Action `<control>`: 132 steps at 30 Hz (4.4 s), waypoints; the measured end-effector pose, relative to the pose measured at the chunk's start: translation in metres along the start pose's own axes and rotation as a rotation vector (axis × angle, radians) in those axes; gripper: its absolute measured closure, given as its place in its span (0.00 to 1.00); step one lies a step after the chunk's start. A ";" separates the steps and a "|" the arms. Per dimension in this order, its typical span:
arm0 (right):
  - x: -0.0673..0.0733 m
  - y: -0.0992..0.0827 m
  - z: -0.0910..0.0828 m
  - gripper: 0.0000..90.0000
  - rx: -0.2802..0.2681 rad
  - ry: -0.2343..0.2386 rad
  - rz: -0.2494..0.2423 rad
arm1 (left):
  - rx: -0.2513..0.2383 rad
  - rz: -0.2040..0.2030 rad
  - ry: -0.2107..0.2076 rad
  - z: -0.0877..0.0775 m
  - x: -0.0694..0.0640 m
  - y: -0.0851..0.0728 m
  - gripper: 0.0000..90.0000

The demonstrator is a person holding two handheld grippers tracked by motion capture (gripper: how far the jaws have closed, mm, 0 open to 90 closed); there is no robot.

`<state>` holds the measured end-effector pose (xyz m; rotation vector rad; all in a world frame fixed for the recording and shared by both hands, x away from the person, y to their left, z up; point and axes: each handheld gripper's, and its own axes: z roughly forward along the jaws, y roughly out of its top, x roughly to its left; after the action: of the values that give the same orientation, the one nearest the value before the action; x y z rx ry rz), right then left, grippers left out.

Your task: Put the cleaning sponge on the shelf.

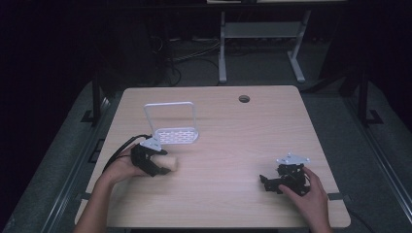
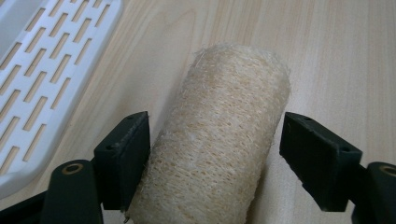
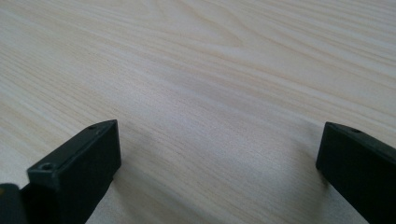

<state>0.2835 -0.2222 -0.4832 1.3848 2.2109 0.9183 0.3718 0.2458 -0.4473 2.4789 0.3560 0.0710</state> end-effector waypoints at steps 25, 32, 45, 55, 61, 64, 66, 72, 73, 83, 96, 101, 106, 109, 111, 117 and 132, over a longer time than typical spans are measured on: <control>0.000 0.000 0.000 0.00 0.000 0.000 0.000 | -0.025 -0.039 -0.003 -0.001 -0.003 -0.005 0.46; 0.000 0.000 0.000 0.00 0.000 0.000 0.000 | -0.032 -0.075 0.034 -0.003 -0.006 -0.007 0.46; 0.000 0.000 0.000 0.00 0.000 0.000 0.000 | -0.039 -0.171 0.109 -0.006 -0.010 -0.009 0.46; 0.000 0.000 0.000 0.00 0.000 0.000 0.000 | -0.055 -0.210 0.164 -0.009 -0.011 -0.005 0.46; 0.000 0.000 0.000 0.00 0.000 0.000 0.000 | -0.073 -0.233 0.201 -0.013 -0.011 -0.001 0.46; 0.000 0.000 0.000 0.00 0.000 0.000 0.000 | -0.079 -0.240 0.213 -0.013 -0.010 0.000 0.46; 0.000 0.000 0.000 0.00 0.000 0.000 0.000 | -0.090 -0.249 0.223 -0.012 -0.011 0.001 0.46; 0.000 0.000 0.000 0.00 0.000 0.000 0.000 | -0.102 -0.278 0.255 -0.013 -0.009 0.007 0.46; 0.000 0.000 0.000 0.00 0.000 0.000 0.001 | -0.106 -0.284 0.261 -0.014 -0.008 0.009 0.46; 0.000 0.000 0.000 0.00 0.000 0.000 0.000 | -0.118 -0.309 0.286 -0.015 -0.004 0.018 0.46; 0.000 0.000 0.000 0.00 0.000 0.000 0.000 | -0.128 -0.329 0.307 -0.015 0.008 0.028 0.46; 0.000 0.000 0.000 0.00 0.000 0.000 0.000 | -0.128 -0.334 0.317 -0.014 0.013 0.033 0.46; 0.000 0.000 0.000 0.00 0.000 0.000 0.001 | -0.134 -0.340 0.324 -0.011 0.019 0.038 0.46; 0.000 0.000 0.000 0.00 0.000 0.000 0.000 | -0.120 -0.341 0.335 -0.007 0.023 0.040 0.46; 0.000 0.000 0.000 0.00 0.000 0.000 0.000 | -0.129 -0.343 0.342 -0.005 0.025 0.041 0.46; 0.000 0.000 0.000 0.00 0.000 0.000 0.001 | -0.111 -0.350 0.340 0.003 0.030 0.044 0.46; 0.000 0.000 0.000 0.00 0.000 0.000 0.000 | -0.096 -0.349 0.340 0.025 0.041 0.055 0.46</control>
<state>0.2835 -0.2222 -0.4831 1.3853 2.2108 0.9186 0.4278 0.2004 -0.4361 2.2710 0.9017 0.3575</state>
